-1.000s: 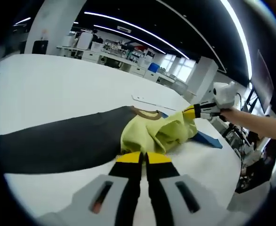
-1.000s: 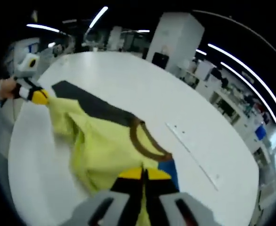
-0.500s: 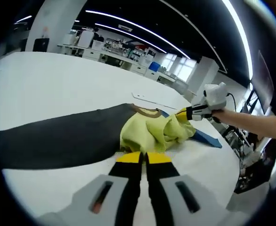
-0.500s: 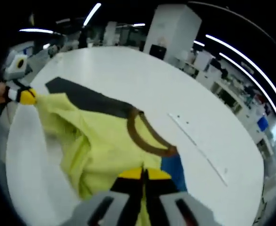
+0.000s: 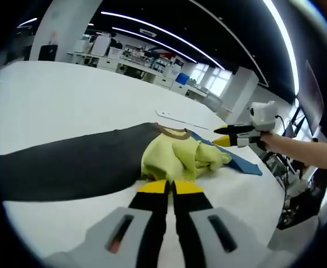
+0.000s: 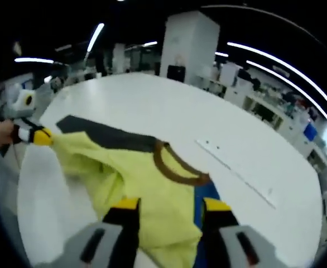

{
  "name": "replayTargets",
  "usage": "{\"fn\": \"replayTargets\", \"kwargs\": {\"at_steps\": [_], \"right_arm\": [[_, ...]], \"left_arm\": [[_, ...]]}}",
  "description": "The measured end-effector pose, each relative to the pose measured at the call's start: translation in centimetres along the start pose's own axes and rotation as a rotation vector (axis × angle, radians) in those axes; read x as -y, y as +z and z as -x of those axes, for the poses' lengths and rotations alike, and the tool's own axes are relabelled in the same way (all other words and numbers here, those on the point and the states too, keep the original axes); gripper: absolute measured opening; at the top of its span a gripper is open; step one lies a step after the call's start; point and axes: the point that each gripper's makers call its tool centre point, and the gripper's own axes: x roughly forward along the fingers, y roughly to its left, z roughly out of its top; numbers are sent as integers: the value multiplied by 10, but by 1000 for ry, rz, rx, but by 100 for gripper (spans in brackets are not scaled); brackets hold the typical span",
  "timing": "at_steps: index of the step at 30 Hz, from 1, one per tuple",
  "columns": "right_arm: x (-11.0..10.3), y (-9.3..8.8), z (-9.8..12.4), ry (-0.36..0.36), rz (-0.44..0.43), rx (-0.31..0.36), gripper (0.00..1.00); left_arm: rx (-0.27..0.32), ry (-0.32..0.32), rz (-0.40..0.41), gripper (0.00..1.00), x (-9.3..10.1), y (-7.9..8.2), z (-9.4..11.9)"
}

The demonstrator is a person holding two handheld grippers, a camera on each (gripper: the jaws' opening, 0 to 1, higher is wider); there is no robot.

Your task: Fold the garment on the visible template until the final outline fits inside the template.

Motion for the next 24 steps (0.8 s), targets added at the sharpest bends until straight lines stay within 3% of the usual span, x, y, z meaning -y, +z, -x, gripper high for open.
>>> {"fn": "replayTargets", "kwargs": {"at_steps": [5, 8, 14, 21, 24], "right_arm": [[-4, -5, 7, 2, 39, -1, 57], [-9, -8, 14, 11, 36, 6, 72], [-22, -16, 21, 36, 57, 7, 87], [-38, -33, 30, 46, 33, 4, 83], [-36, -34, 29, 49, 23, -4, 77]], "left_arm": [[-2, 0, -3, 0, 0, -1, 0], [-1, -5, -2, 0, 1, 0, 0], [-4, -5, -8, 0, 1, 0, 0], [-5, -8, -11, 0, 2, 0, 0], [-6, -8, -11, 0, 3, 0, 0]]}}
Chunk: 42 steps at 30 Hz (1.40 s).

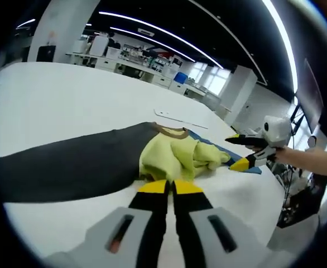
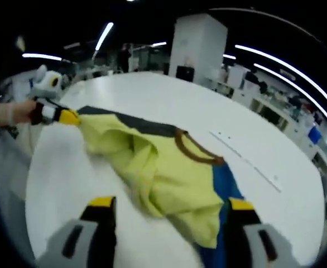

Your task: Fold the garment on the visible template until the final outline fits inside the template.

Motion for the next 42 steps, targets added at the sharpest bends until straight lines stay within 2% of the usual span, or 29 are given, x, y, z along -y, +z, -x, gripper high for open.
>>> {"fn": "replayTargets", "kwargs": {"at_steps": [4, 8, 9, 14, 18, 20, 24, 36, 38, 40, 42], "right_arm": [[-8, -5, 2, 11, -3, 0, 66], [-15, -11, 2, 24, -9, 0, 63], [-16, -15, 0, 26, -35, -2, 61], [-14, -26, -3, 17, -64, -17, 45], [-13, -33, -6, 6, -65, -32, 27], [-13, -35, -9, 1, -76, -35, 26], [-12, -40, -14, -18, -59, -48, 16], [-10, -42, -33, -47, -48, -34, 9], [-12, -37, -33, -43, -22, -15, 7], [-9, -37, -36, -61, 35, -23, 2], [-13, -39, -35, -49, 25, -31, 0]], "left_arm": [[0, 0, 0, 0, 0, 0, -1], [0, 2, 2, 0, 0, 0, -1], [0, 2, 2, 0, -1, 0, -1], [-3, 2, 3, 0, -1, -1, -1], [-4, 3, 6, 0, -1, -2, -1], [-3, 4, 5, 0, -1, -2, -1], [-4, 5, 7, 0, -4, -2, -1], [-7, 13, 14, 0, -9, -2, 0], [-9, 13, 13, 0, -9, -3, 0], [-9, 14, 13, 0, -9, -3, -1], [-10, 14, 14, 0, -10, -3, -1]]}}
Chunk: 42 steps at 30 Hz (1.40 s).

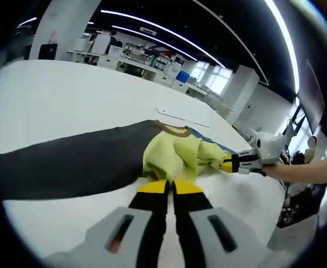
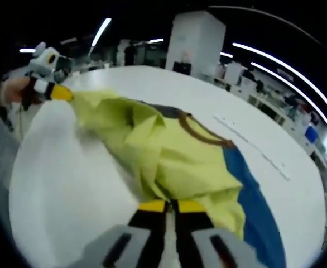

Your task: Fold the garment on the visible template until the final outline fits inside the template.

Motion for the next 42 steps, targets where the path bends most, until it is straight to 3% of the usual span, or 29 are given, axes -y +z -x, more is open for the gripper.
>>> {"fn": "replayTargets", "kwargs": {"at_steps": [6, 13, 22, 34, 42], "right_arm": [[-1, -1, 8, 3, -10, 3, 0], [-8, -11, 35, 8, 99, -22, 0], [-14, -30, 77, 1, 81, -24, 0], [-24, -71, 116, -8, 41, -75, 0], [-33, -88, 137, -7, 13, -102, 0]], "left_arm": [[-4, 1, -1, 0, -1, -1, 0], [-10, 2, 5, 0, -3, -7, 3], [-54, -1, 9, 0, -5, -27, 15], [-123, -6, 10, 0, -8, -54, 34], [-166, -4, 33, 0, -9, -68, 49]]}}
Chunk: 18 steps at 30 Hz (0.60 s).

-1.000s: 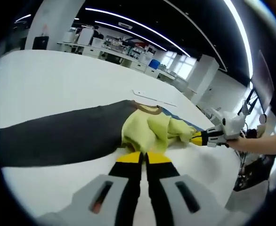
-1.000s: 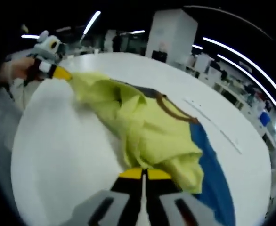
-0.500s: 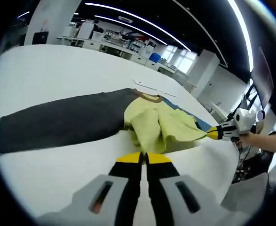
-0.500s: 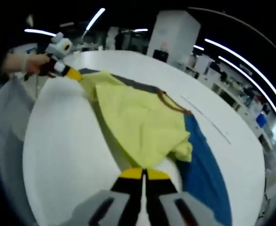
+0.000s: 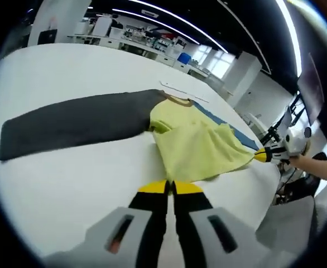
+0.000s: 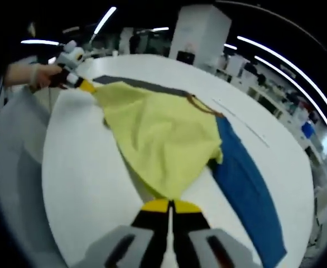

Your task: Fold the garment on the visible template until the final outline fits inside the template.

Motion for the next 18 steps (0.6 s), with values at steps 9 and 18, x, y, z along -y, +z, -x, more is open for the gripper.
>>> {"fn": "replayTargets", "kwargs": {"at_steps": [9, 18], "right_arm": [[-18, -17, 22, 7, -15, -28, 0], [-42, -32, 38, 27, -37, -52, 0]], "left_arm": [[-46, 4, 2, 0, -5, -18, 12], [-156, -20, 15, 0, 10, -42, 29]]}}
